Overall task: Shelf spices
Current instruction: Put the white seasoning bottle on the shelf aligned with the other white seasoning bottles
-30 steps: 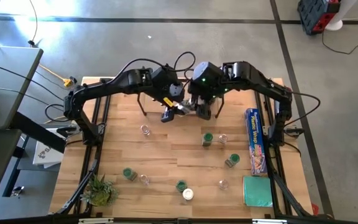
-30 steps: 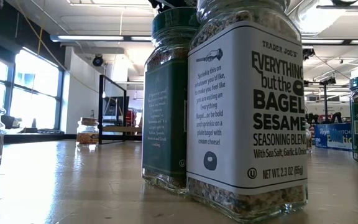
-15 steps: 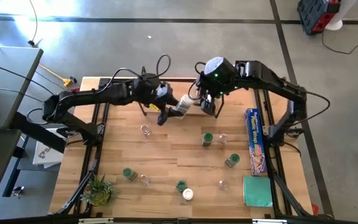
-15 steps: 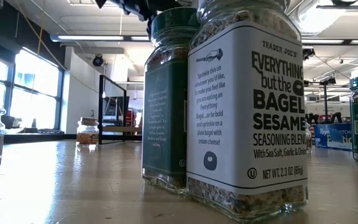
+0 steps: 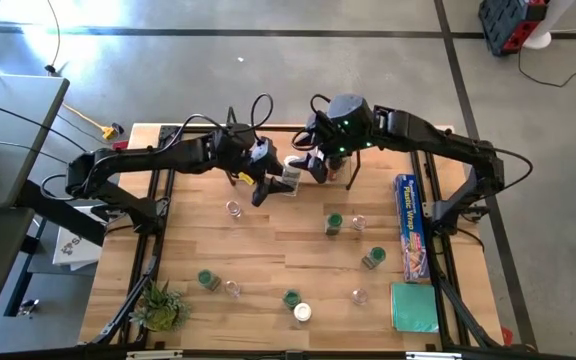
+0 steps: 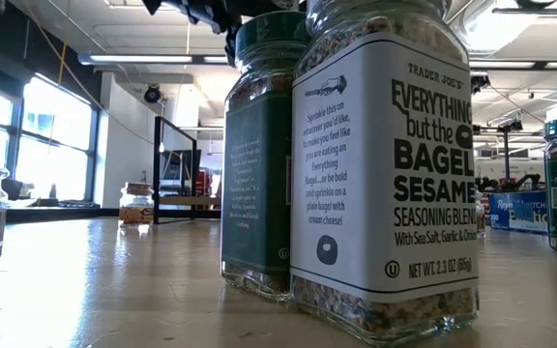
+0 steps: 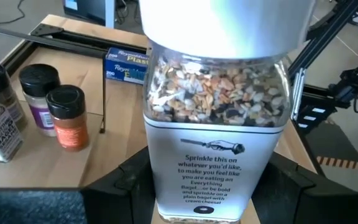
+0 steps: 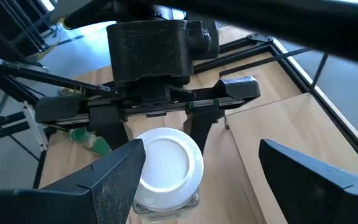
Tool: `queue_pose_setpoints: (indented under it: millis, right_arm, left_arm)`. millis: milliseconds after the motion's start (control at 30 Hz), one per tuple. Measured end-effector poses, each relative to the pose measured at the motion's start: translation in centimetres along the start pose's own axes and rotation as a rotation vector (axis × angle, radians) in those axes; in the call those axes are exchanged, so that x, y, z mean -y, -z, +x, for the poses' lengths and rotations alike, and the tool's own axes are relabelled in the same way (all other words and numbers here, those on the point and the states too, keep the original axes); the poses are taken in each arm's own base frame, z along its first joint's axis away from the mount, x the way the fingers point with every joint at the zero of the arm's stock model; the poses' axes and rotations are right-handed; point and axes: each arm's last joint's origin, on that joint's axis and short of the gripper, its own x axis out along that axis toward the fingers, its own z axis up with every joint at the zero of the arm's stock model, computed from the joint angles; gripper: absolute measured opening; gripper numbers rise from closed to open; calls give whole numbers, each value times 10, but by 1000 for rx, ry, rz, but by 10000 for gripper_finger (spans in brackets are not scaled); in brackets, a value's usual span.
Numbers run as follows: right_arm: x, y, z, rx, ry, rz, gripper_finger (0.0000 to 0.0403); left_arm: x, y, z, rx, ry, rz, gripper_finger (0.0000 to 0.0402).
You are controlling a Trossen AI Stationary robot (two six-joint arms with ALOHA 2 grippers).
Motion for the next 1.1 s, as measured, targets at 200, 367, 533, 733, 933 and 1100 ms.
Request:
queue_pose_setpoints:
  millis: [200, 367, 533, 733, 933, 1100]
  right_arm:
    - [-4, -1, 0, 3, -87, -38, 316]
    - [-3, 0, 3, -7, -72, -45, 316]
    - [-2, 2, 7, -23, -74, -5, 311]
    - [-1, 2, 7, -23, -71, 11, 239]
    - [4, 1, 7, -21, -35, 11, 192]
    - [17, 12, 5, -122, 92, -42, 192]
  left_arm:
    - [-1, -3, -1, 22, -17, 9, 191]
    - [-1, -4, -1, 28, -31, 8, 191]
    - [-1, -4, -1, 32, -34, 9, 191]
    - [-1, -4, -1, 33, -35, 0, 191]
    - [-2, -1, -1, -2, -81, 30, 258]
    - [-16, 16, -12, -177, -167, -39, 315]
